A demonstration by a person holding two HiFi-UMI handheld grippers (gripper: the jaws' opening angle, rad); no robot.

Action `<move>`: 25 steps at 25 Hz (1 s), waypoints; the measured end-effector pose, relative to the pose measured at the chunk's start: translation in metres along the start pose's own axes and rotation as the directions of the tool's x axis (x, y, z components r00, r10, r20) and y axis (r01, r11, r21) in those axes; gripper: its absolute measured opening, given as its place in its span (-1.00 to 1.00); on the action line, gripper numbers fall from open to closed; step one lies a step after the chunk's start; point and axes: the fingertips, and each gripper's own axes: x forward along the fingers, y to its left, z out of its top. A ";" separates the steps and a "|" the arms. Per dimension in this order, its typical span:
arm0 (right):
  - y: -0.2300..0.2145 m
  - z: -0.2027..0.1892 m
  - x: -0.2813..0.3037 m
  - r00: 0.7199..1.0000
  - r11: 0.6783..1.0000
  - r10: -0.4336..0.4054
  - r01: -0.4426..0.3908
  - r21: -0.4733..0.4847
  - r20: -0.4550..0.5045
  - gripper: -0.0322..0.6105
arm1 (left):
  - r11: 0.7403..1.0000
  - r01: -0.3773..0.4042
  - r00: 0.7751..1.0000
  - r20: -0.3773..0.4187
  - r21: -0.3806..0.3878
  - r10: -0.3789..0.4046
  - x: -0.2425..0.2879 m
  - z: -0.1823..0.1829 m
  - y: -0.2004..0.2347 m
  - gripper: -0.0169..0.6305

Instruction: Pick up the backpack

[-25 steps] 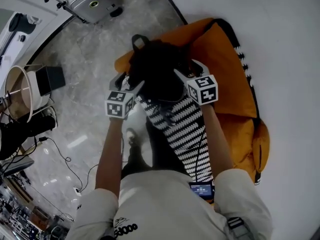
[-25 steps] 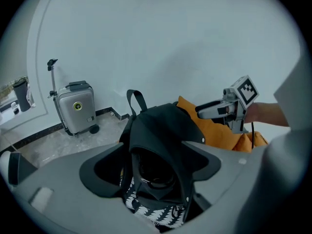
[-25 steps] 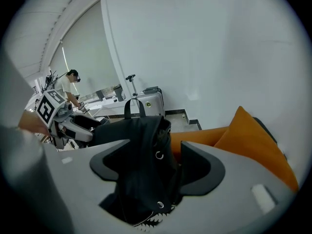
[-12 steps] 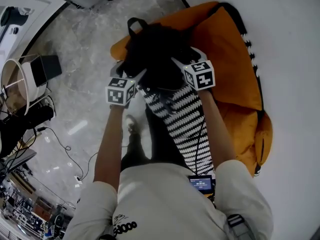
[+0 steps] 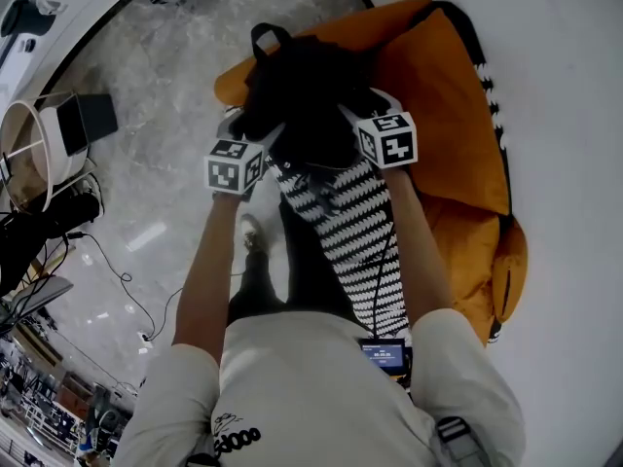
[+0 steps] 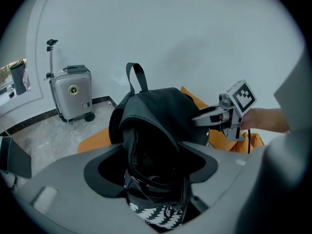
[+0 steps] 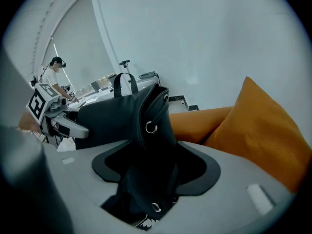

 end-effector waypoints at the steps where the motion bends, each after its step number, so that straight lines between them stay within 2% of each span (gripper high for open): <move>1: 0.001 0.000 0.000 1.000 1.000 -0.002 0.002 -0.001 -0.002 -0.03 | 1.000 -0.001 1.000 -0.001 0.000 0.001 -0.001 -0.001 0.000 0.02; 5: 0.010 -0.005 -0.006 1.000 1.000 -0.010 0.010 -0.010 -0.012 -0.20 | 1.000 -0.001 1.000 -0.009 0.006 0.001 -0.007 -0.008 -0.005 -0.11; 10: 0.019 -0.012 -0.016 1.000 0.999 0.014 -0.015 -0.029 -0.024 -0.38 | 1.000 -0.017 1.000 -0.019 0.010 0.018 -0.011 -0.019 -0.013 -0.30; 19: 0.046 -0.022 -0.034 0.997 0.995 0.060 -0.065 -0.082 -0.051 -0.72 | 1.000 0.003 0.999 -0.037 0.012 -0.002 -0.026 -0.023 -0.027 -0.63; 25: 0.054 -0.032 -0.054 0.998 0.998 0.048 -0.050 -0.048 -0.028 -0.79 | 1.000 0.016 0.999 -0.028 0.011 -0.016 -0.042 -0.028 -0.040 -0.72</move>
